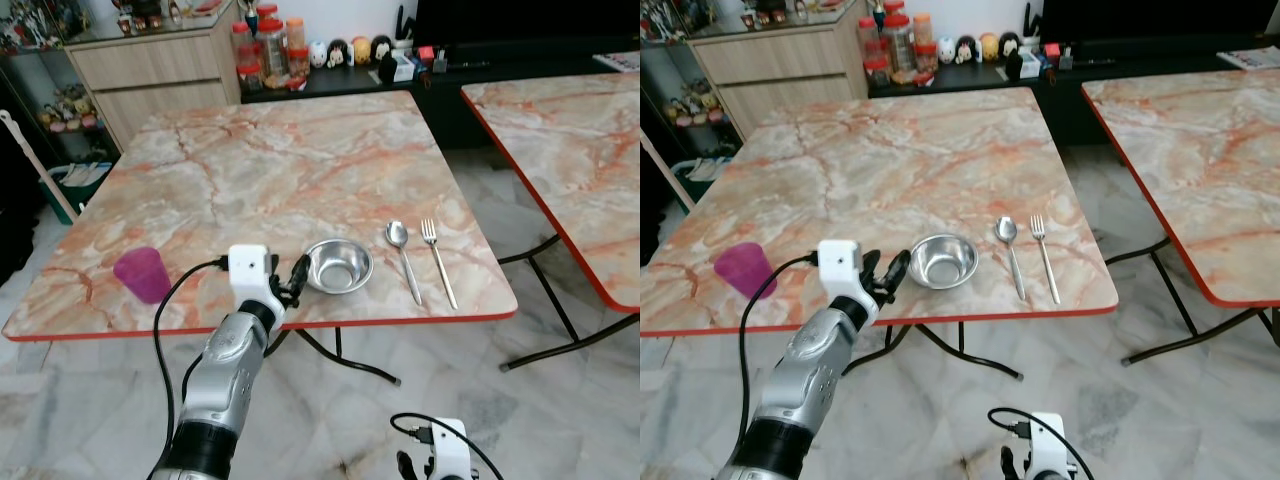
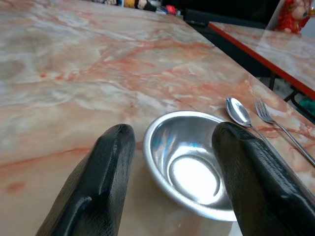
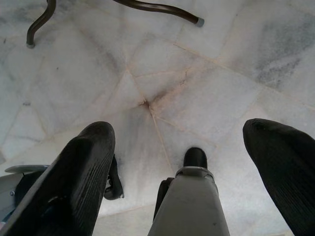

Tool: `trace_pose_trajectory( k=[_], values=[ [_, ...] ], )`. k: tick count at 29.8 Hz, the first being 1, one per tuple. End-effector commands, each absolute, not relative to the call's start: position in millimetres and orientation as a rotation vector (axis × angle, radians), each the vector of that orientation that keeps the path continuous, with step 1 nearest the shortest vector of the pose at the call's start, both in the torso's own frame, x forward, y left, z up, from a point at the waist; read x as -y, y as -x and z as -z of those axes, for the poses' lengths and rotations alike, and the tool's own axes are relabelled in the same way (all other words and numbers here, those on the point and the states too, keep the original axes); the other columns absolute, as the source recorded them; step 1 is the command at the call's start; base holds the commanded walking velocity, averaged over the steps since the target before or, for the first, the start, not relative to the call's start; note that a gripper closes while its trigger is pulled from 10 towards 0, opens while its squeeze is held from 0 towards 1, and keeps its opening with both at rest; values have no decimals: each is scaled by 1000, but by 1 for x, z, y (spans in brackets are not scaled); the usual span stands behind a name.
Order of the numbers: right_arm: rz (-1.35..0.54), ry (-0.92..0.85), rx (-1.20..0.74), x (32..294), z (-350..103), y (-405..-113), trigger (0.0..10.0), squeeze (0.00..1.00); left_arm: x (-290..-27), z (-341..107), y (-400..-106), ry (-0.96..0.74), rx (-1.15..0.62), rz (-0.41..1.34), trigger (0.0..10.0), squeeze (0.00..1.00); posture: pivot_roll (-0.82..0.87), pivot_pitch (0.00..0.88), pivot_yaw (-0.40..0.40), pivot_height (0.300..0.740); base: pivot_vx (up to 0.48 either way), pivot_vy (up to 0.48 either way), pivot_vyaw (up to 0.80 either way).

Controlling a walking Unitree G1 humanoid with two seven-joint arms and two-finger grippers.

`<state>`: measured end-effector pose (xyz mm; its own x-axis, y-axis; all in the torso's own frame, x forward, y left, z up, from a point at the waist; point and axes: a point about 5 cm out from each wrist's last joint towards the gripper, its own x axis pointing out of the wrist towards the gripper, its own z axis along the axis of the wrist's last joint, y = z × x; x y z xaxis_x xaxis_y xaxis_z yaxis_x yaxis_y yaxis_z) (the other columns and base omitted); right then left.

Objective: Setting the table

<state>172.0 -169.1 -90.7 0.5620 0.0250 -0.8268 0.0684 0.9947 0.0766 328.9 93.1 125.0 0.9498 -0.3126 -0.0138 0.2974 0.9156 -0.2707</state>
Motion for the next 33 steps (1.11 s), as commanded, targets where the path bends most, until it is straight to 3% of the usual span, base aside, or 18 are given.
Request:
trace_pose_trajectory(
  k=[1,6,7,8,14,15,33],
  values=[
    [36,-119,-963,168,90,-174,10000,0,-94,-121,-332,294,-97,296,10000,0,-133,0,90,740,0,0,0],
    [36,-119,-965,168,90,-174,10000,0,-89,-117,-340,323,-155,261,10000,0,-133,0,90,740,0,0,0],
    [38,-122,-966,167,90,-174,10000,0,-80,-119,-346,354,-184,258,10000,227,-140,0,92,740,0,0,0],
    [39,-123,-966,167,90,-174,10000,0,-77,-120,-348,362,-193,252,10000,1000,-145,0,94,740,0,0,0],
    [53,-131,-963,169,90,-174,10000,0,-71,-118,-357,387,-241,209,10000,1000,-153,0,97,740,0,0,0],
    [54,-129,-964,170,90,-173,10000,0,-69,-121,-360,386,-239,214,10000,0,-153,0,97,740,0,0,0],
    [54,-128,-968,171,90,-172,10000,0,-74,-113,-369,335,-320,118,10000,0,-169,0,98,740,0,0,0]
  ],
)
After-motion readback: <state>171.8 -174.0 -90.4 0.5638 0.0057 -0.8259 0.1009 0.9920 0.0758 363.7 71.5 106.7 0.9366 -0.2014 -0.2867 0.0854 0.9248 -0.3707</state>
